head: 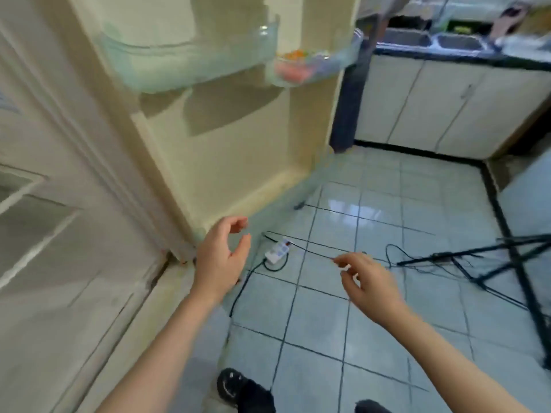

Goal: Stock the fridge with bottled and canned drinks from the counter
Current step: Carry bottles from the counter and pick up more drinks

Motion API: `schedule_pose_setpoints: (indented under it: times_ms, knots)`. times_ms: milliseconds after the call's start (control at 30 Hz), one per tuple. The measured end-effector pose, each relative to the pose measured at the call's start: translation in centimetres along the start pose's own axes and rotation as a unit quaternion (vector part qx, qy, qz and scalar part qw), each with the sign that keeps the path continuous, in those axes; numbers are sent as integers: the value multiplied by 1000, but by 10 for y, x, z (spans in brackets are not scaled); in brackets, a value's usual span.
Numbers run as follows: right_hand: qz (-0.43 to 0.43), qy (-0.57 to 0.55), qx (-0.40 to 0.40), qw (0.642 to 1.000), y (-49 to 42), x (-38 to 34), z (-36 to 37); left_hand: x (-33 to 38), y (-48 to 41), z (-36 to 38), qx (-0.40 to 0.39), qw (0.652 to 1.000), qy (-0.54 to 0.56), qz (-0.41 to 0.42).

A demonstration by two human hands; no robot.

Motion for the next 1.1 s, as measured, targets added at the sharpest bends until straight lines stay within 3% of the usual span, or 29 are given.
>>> schedule_pose_setpoints:
  times_ms: [100, 233, 300, 433, 567, 700, 767, 833, 967, 1100]
  knots:
    - [215, -23, -77, 973, 96, 114, 11, -39, 40, 99, -138, 979, -32, -149]
    - [419, -71, -135, 895, 246, 209, 36, -74, 124, 202, -275, 923, -100, -251]
    - [509, -146, -133, 838, 318, 236, 52, -81, 171, 241, -320, 895, -108, -291]
    - [674, -283, -100, 675, 441, 261, 77, -82, 255, 313, -434, 827, -180, -308]
    - [753, -321, -69, 571, 524, 276, 93, -77, 307, 385, -564, 747, -227, -271]
    - [781, -342, -56, 519, 575, 300, 91, -68, 322, 466, -626, 690, -252, -261]
    - [785, -344, -64, 511, 596, 311, 87, -65, 325, 509, -634, 672, -281, -259]
    - [796, -348, -60, 493, 614, 323, 77, -59, 333, 558, -672, 626, -331, -216]
    - [832, -347, -8, 432, 645, 353, 46, -34, 362, 654, -757, 500, -409, -97]
    - [867, -348, 78, 347, 670, 381, 25, 2, 393, 758, -794, 431, -428, 22]
Point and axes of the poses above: each hand's wrist, its own y-axis away from the middle knuckle, its own z-axis out of the palm, x = y × z, the point moved 6 cm from there along -y, towards the middle knuckle, and after that the axes turned 15 degrees about y, right-handed, at the moved point
